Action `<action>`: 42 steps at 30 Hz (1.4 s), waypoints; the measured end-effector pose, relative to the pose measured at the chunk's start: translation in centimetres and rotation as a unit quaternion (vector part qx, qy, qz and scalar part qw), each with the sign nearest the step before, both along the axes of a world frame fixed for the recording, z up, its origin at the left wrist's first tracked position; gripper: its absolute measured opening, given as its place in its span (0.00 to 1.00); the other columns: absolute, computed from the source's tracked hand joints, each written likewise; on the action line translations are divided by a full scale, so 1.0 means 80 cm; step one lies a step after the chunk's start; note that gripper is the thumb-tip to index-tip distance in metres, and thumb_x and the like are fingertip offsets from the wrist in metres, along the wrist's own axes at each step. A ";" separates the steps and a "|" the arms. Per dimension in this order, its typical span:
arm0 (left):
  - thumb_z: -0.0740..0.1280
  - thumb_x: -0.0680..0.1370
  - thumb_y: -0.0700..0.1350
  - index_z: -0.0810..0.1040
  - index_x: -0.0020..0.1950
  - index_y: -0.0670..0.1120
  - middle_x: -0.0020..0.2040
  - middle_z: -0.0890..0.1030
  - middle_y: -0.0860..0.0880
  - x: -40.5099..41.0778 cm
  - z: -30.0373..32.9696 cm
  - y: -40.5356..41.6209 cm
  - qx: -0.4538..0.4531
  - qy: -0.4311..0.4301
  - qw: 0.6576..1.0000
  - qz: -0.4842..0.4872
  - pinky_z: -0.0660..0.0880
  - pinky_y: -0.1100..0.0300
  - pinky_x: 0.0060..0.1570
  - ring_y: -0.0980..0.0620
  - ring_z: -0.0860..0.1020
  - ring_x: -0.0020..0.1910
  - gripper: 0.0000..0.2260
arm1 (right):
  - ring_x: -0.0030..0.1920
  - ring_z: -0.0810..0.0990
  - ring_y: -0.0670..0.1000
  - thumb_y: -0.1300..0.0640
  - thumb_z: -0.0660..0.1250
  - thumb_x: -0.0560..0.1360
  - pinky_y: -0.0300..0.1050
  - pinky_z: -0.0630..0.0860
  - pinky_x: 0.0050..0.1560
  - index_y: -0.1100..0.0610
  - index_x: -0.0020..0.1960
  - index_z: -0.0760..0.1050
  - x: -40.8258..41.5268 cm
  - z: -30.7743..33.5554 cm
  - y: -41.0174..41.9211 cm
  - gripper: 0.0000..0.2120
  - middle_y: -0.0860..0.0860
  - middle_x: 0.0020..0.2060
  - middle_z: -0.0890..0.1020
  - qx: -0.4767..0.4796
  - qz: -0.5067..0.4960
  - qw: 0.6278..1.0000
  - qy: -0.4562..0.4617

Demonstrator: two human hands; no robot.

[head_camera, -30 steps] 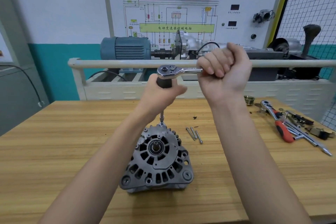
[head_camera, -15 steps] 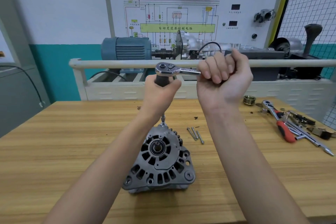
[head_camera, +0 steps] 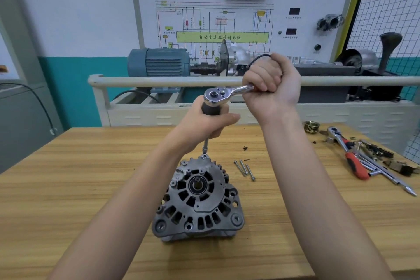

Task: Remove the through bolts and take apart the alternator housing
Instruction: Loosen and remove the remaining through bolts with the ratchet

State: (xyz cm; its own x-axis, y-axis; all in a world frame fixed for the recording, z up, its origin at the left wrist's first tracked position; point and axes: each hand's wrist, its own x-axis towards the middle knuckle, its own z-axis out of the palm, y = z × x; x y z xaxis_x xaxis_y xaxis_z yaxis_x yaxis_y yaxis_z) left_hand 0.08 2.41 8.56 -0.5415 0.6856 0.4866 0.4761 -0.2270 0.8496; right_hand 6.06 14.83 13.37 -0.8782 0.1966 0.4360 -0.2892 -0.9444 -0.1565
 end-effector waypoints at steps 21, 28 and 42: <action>0.66 0.70 0.39 0.65 0.21 0.51 0.20 0.62 0.54 -0.005 -0.002 -0.001 0.055 -0.007 0.998 0.043 0.59 0.66 0.24 0.54 0.58 0.20 0.19 | 0.15 0.57 0.45 0.60 0.54 0.78 0.37 0.56 0.17 0.55 0.23 0.59 0.006 -0.004 -0.014 0.24 0.47 0.16 0.59 0.014 -0.066 0.998 0.017; 0.67 0.67 0.41 0.66 0.25 0.47 0.22 0.63 0.51 0.001 -0.005 0.005 0.069 0.007 0.990 0.124 0.59 0.63 0.28 0.52 0.60 0.23 0.14 | 0.17 0.56 0.45 0.60 0.52 0.79 0.38 0.58 0.18 0.54 0.22 0.60 0.028 -0.009 -0.024 0.25 0.46 0.17 0.59 0.035 -0.158 0.986 0.036; 0.66 0.73 0.33 0.65 0.28 0.42 0.25 0.62 0.46 0.000 0.000 0.011 0.092 -0.045 0.979 0.175 0.56 0.60 0.28 0.50 0.58 0.26 0.16 | 0.18 0.57 0.45 0.60 0.52 0.80 0.38 0.59 0.20 0.54 0.24 0.59 0.019 -0.018 -0.029 0.25 0.47 0.18 0.59 0.000 -0.169 0.985 0.039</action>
